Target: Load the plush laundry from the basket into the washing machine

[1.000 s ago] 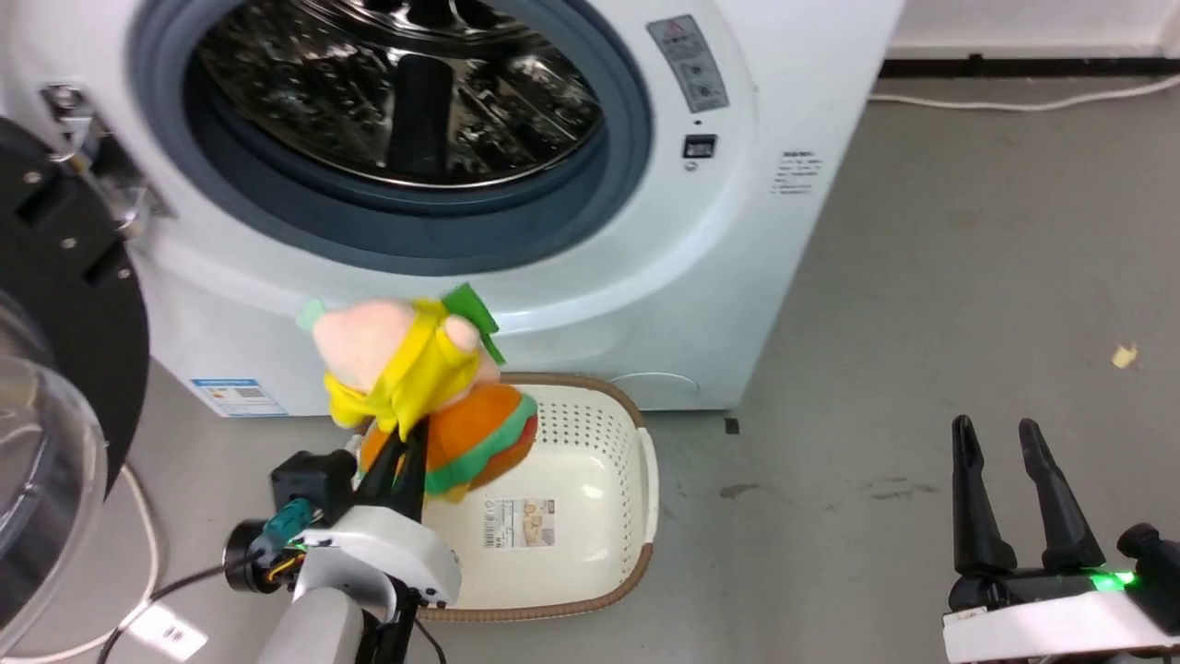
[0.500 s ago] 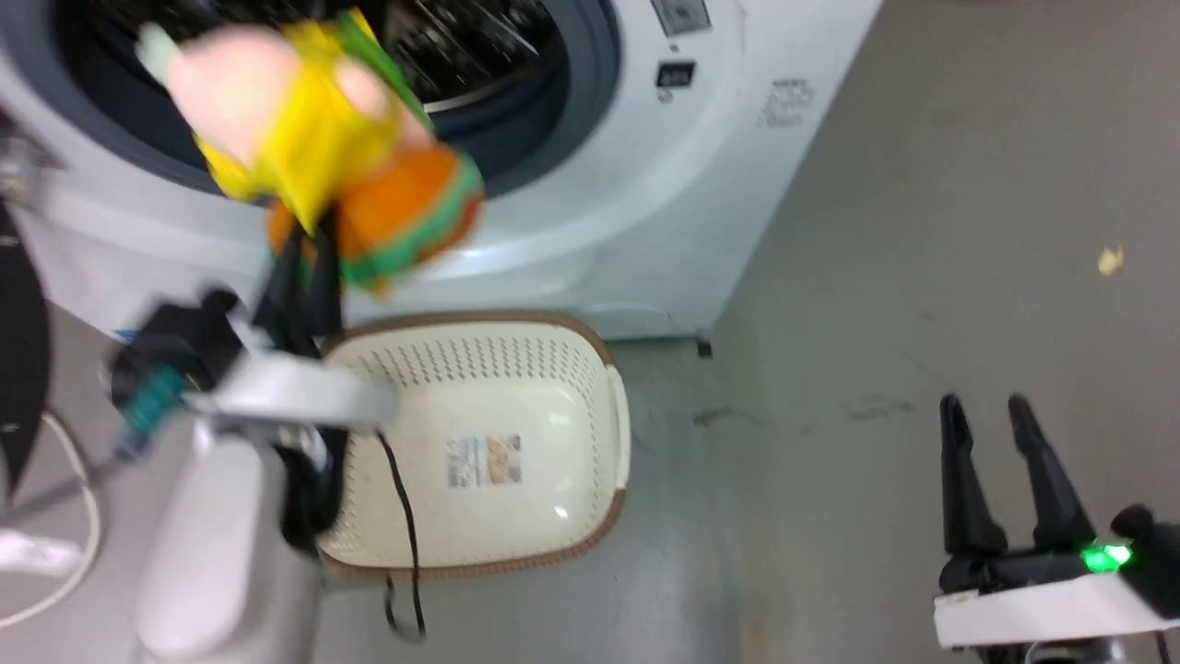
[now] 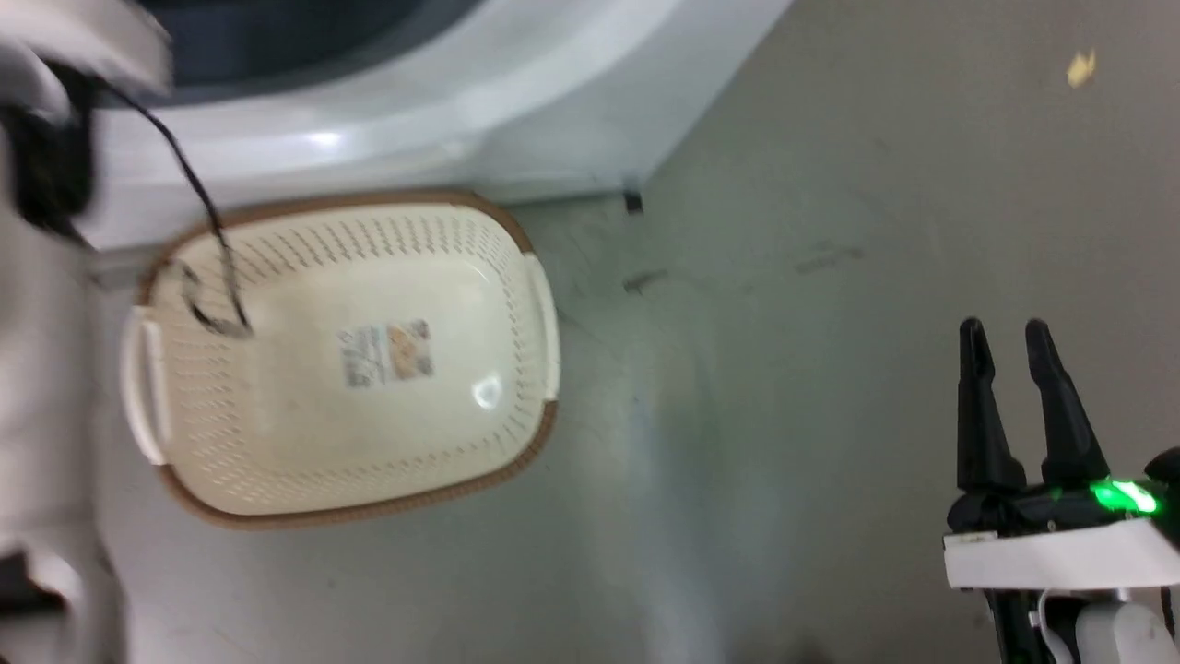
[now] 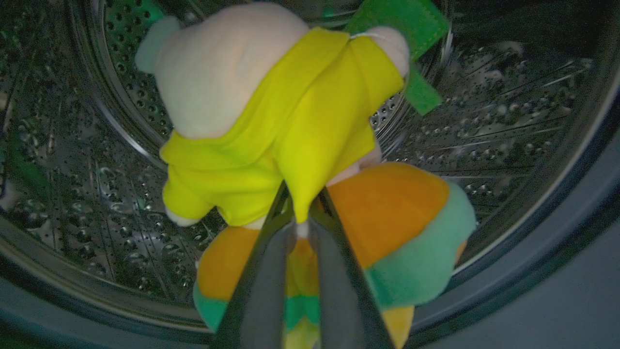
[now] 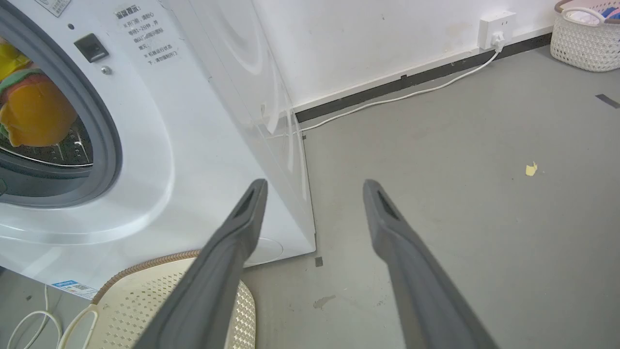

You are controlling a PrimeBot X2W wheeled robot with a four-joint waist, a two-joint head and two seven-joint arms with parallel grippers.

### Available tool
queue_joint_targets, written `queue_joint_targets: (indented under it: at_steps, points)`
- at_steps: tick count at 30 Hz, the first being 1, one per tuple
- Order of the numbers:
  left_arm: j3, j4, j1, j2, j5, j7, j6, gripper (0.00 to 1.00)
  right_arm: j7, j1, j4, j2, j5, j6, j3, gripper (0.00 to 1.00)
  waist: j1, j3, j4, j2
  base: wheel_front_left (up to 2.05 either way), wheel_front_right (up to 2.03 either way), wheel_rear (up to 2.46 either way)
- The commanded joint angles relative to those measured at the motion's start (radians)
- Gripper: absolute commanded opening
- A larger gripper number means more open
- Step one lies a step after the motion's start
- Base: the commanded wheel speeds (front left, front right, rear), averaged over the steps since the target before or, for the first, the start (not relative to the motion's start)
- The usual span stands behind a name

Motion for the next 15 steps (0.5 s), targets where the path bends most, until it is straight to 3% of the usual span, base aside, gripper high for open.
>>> queue_joint_targets:
  at_steps: [1,10,15]
  points:
    - [-0.004,0.036,-0.072,0.027,0.021,0.021,0.000,0.00,-0.005,-0.022,-0.006,0.000,0.014,0.001,0.003,1.00,-0.0003,0.083,-0.052,0.0000,0.00,0.00,0.00]
    - [-0.045,0.272,-0.335,0.136,0.099,0.089,0.005,0.00,-0.005,-0.071,-0.007,0.000,0.051,0.001,0.039,1.00,-0.0003,0.170,-0.104,0.0000,0.00,0.00,0.00]
    - [-0.067,0.388,-0.416,0.167,0.124,0.090,0.004,0.00,-0.005,-0.086,-0.015,0.000,0.067,0.001,0.047,1.00,-0.0003,0.197,-0.116,0.0000,0.00,0.00,0.00]
